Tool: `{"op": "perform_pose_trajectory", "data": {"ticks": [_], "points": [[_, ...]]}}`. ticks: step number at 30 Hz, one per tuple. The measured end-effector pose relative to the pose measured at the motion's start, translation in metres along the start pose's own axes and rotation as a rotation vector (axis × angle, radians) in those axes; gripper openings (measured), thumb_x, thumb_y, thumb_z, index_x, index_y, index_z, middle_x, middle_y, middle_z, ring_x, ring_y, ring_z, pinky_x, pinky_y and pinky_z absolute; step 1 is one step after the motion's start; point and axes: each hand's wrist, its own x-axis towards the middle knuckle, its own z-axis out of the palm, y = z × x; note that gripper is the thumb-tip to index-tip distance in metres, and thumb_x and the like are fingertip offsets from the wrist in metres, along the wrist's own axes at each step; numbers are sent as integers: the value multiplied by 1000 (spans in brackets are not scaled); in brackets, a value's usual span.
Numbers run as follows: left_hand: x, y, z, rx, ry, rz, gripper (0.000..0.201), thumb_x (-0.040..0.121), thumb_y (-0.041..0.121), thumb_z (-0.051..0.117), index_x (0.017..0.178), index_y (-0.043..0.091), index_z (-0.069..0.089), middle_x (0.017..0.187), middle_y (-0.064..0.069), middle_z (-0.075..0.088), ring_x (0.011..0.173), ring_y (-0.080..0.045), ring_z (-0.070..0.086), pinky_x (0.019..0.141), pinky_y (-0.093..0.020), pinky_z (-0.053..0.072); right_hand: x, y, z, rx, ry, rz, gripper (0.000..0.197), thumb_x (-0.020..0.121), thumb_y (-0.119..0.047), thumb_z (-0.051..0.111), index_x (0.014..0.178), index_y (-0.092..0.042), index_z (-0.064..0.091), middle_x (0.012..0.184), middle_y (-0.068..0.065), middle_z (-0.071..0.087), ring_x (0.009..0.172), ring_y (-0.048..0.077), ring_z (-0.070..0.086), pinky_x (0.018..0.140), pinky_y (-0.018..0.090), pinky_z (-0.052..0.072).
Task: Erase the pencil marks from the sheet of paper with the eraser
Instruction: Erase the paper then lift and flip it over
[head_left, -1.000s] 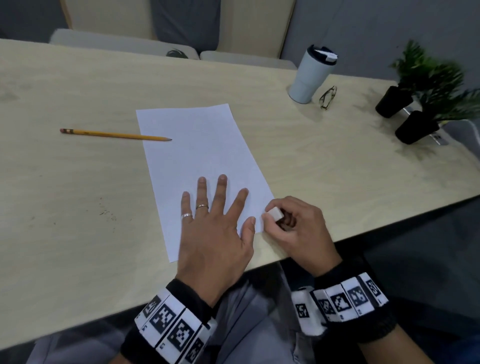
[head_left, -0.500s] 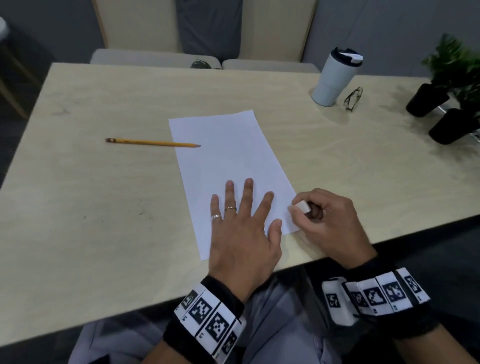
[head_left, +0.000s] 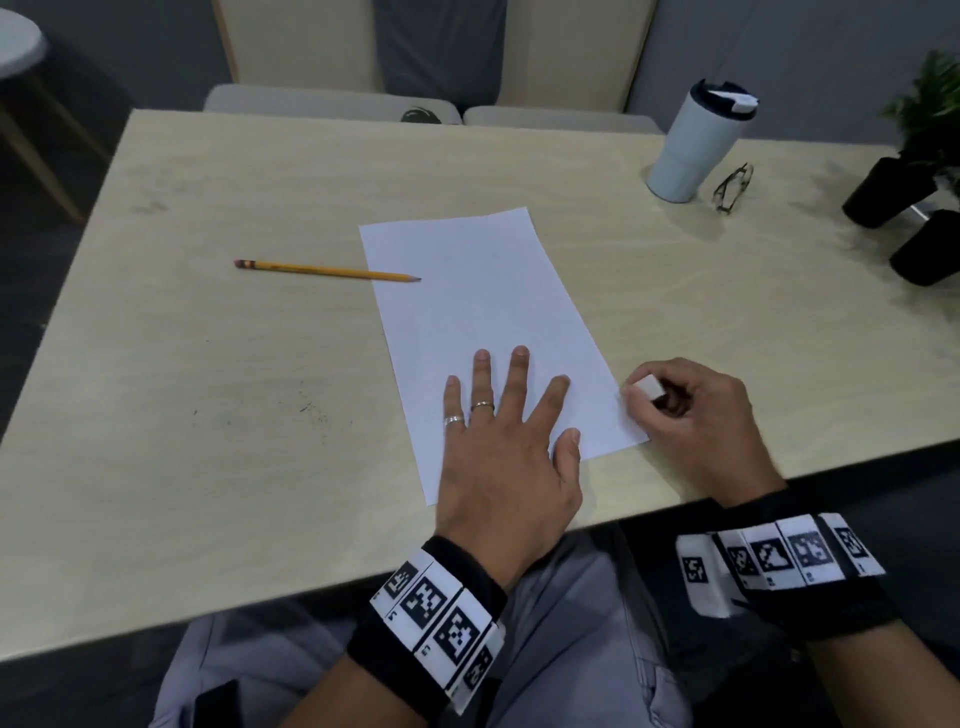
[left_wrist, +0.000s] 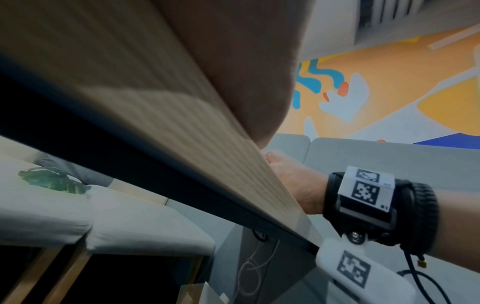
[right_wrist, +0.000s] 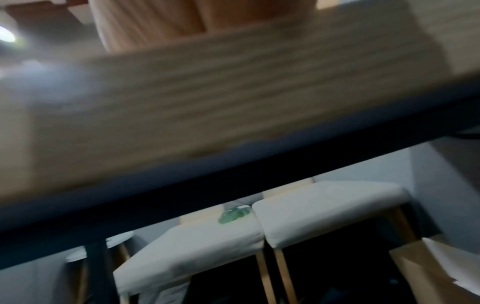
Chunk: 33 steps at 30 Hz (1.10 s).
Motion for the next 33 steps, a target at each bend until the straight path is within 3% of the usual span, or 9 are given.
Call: {"op": "perform_pose_trajectory", "data": {"ticks": [5,10,13,16,20,23,26,30,33], "points": [[1,1,1,-28,16,-1,61,108,55,16,167,38,17,177,-2,-6,161,-33,-16,128,-58,-8,-8,-31,17,-21,-90,-131,9,92,-12,81,91,-20,77,69,-14,53,61,11,50,63,14,37],[0,1,0,0,-6,-1,61,109,55,15,168,38,12,176,-1,-11,161,-33,-19,128,-57,-11,6,-4,3,-6,11,13,17,92,-8,80,86,-23,76,75,-16,62,61,9,51,62,17,39],[0,1,-2,11,-12,2,62,109,56,12,168,38,7,176,-1,-15,160,-32,-22,127,-57,-13,-2,-27,11,12,-46,-53,8,93,-12,81,92,-19,78,74,-24,60,61,9,51,62,14,39],[1,0,-1,8,-19,6,62,109,57,12,168,38,7,176,-1,-15,160,-32,-22,128,-57,-12,-3,-29,18,19,-115,-95,8,93,-10,80,91,-18,77,77,-19,62,63,7,55,64,10,40],[1,1,0,18,-19,3,62,108,57,12,168,38,10,176,-1,-12,161,-33,-18,128,-58,-9,9,-9,4,5,-9,-16,11,93,-9,79,88,-19,77,76,-16,62,64,7,55,64,15,40],[1,1,0,21,-16,4,63,108,58,11,168,38,10,176,-1,-11,161,-32,-17,128,-58,-8,-1,-28,16,-9,-110,-105,7,92,-10,79,92,-17,78,78,-18,61,69,7,58,66,12,40],[2,1,0,12,-22,12,63,108,57,13,168,38,11,176,0,-10,161,-32,-17,128,-56,-10,5,-20,16,15,-90,-66,10,94,-11,78,91,-20,77,82,-12,66,69,9,59,67,19,44],[0,2,-2,6,-11,18,62,109,57,13,168,39,8,176,0,-14,160,-31,-20,128,-55,-12,14,-9,-6,13,24,43,9,96,-19,79,90,-26,78,64,-19,55,59,8,48,61,20,41],[1,2,0,-3,-2,19,63,109,57,13,168,38,10,176,0,-12,161,-31,-19,129,-55,-9,-2,-33,4,14,-107,-22,3,96,-23,80,94,-25,79,65,-18,55,59,9,49,62,15,39]]}}
